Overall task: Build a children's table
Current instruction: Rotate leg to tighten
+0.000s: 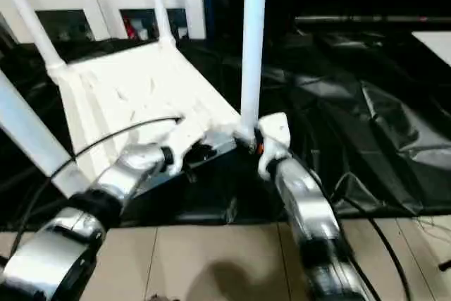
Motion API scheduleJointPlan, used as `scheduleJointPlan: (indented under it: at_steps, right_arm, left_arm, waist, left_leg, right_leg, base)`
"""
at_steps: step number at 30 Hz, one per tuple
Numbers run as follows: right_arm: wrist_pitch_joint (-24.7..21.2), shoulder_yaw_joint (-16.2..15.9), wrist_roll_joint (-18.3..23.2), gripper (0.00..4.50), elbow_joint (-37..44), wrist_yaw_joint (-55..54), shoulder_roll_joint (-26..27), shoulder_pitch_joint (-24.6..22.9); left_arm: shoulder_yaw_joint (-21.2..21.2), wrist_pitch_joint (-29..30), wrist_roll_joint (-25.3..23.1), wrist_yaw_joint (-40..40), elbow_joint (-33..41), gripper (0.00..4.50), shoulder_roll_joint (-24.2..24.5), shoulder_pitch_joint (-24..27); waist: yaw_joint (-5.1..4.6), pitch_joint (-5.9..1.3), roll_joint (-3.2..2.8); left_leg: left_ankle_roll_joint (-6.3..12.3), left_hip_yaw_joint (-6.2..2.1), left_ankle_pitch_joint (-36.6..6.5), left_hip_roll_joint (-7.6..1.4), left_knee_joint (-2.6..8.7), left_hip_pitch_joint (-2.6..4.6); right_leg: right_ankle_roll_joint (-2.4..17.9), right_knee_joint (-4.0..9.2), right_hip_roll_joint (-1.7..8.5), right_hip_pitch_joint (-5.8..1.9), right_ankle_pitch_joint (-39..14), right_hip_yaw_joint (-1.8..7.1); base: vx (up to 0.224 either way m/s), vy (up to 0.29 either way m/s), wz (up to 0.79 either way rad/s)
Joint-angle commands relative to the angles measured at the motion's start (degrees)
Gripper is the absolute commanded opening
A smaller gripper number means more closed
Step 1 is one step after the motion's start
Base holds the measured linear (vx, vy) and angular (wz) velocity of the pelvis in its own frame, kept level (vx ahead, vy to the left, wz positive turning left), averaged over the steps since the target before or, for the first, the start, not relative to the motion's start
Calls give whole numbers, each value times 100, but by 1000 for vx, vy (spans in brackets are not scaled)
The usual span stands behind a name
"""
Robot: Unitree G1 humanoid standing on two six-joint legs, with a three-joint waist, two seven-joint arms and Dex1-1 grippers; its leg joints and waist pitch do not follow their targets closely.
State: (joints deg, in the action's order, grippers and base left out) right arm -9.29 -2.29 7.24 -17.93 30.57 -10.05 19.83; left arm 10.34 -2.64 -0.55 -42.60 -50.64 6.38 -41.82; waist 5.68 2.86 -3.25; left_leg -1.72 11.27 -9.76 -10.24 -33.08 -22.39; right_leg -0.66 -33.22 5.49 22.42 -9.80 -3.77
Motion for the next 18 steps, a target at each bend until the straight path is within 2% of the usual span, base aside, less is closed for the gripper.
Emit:
scheduleJointPlan:
  at_steps: [1,2,3,4,6,7,8,9,10,11,12,13,14,15,16,17,18]
  right_arm:
    - [-132,-171,159,316,337,395,-90,-50]
    - [-148,-211,195,316,396,478,-124,-82]
    - [-153,-245,233,316,436,556,-148,-99]
    - [-136,-230,235,316,399,539,-124,-55]
    - [-142,-199,227,316,393,516,-94,-17]
    - [-142,-172,215,316,354,475,-67,27]
    - [-145,-127,209,316,322,402,-37,93]
    - [-160,-113,216,316,333,375,-34,110]
    - [-193,57,293,316,186,185,42,288]
    - [-211,93,327,316,155,174,55,327]
    - [-242,129,371,316,133,177,64,366]
    - [-262,133,415,316,87,243,62,428]
    - [-252,111,428,316,36,317,47,487]
    - [-236,88,429,316,1,362,32,522]
    - [-226,73,429,316,-22,391,22,544]
    - [-166,35,416,316,-160,475,-7,658]
    - [-133,39,398,316,-249,478,-19,725]
  left_arm:
    - [-28,140,324,-457,688,71,73,128]
    - [4,298,417,-658,963,98,123,258]
    - [51,511,539,-905,1326,103,194,434]
    - [138,748,621,-1092,1719,103,303,633]
    - [247,1012,709,-1302,2178,123,430,871]
    - [319,1141,764,-1421,2442,137,512,1017]
    - [392,1390,841,-1531,2863,145,624,1256]
    - [422,1501,880,-1573,3056,148,673,1364]
    - [490,1878,1008,-1596,3696,153,872,1763]
    - [499,1947,1028,-1578,3821,153,911,1850]
    - [501,2058,1050,-1560,3998,164,957,1958]
    - [508,2146,1045,-1505,4220,174,1021,2141]
    - [519,2201,1029,-1442,4425,182,1074,2323]
    - [521,2261,1030,-1399,4573,182,1102,2432]
    - [523,2299,1030,-1371,4667,186,1120,2502]
    - [518,2444,1049,-1233,5067,203,1163,2808]
    - [523,2486,1048,-1191,5192,203,1175,2912]
  waist:
    - [28,-495,65]
    - [35,-521,83]
    - [39,-525,86]
    - [22,-491,138]
    - [-20,-485,162]
    - [-20,-465,123]
    - [-31,-432,219]
    - [-18,-434,231]
    - [-23,-411,190]
    - [-43,-376,226]
    - [-35,-362,198]
    - [-58,-333,291]
    - [-17,-323,295]
    - [-22,-313,286]
    - [-28,-312,310]
    - [-30,-307,319]
    - [-34,-304,308]
  left_leg:
    - [612,-148,-527,-326,302,114]
    - [732,-153,-124,-321,249,59]
    - [805,-143,1,-322,217,52]
    - [931,-119,6,-293,196,17]
    - [983,-107,-216,-298,201,27]
    - [928,-91,-372,-299,202,57]
    - [813,-91,-535,-319,239,51]
    - [741,-104,-619,-349,257,61]
    - [610,-106,-808,-354,284,79]
    - [479,-110,-984,-351,322,74]
    - [386,-111,-1101,-355,339,100]
    - [199,-97,-1249,-368,382,127]
    - [72,-73,-1428,-363,380,180]
    - [31,-71,-1521,-360,381,188]
    - [-12,-65,-1583,-355,387,185]
    - [-145,-96,-1682,-366,421,143]
    - [-193,-102,-1736,-369,437,138]
  right_leg:
    - [1427,211,361,-223,-284,211]
    - [1567,107,343,-238,353,201]
    - [1609,67,327,-211,616,204]
    - [1665,48,324,-193,746,208]
    - [1693,74,353,-191,405,204]
    - [1647,123,326,-144,71,215]
    - [1605,137,327,-164,-218,218]
    - [1594,119,353,-175,-365,219]
    - [1512,142,342,-145,-729,226]
    - [1427,179,333,-135,-1050,234]
    - [1365,213,326,-112,-1235,240]
    - [1308,253,320,-103,-1499,256]
    - [1204,261,299,-51,-1682,274]
    - [1162,260,302,-36,-1734,288]
    - [1118,269,304,-43,-1795,298]
    - [1010,266,328,-65,-1836,299]
    - [979,273,321,-73,-1836,295]
  base:
    - [51,-5,-3]
    - [51,-5,-3]
    - [0,0,0]
    - [0,0,0]
    - [0,0,0]
    - [0,0,0]
    - [0,0,0]
    - [0,0,0]
    - [0,0,0]
    - [0,0,0]
    - [0,0,0]
    - [0,0,0]
    - [0,0,0]
    - [0,0,0]
    - [0,0,0]
    - [0,0,0]
    - [0,0,0]
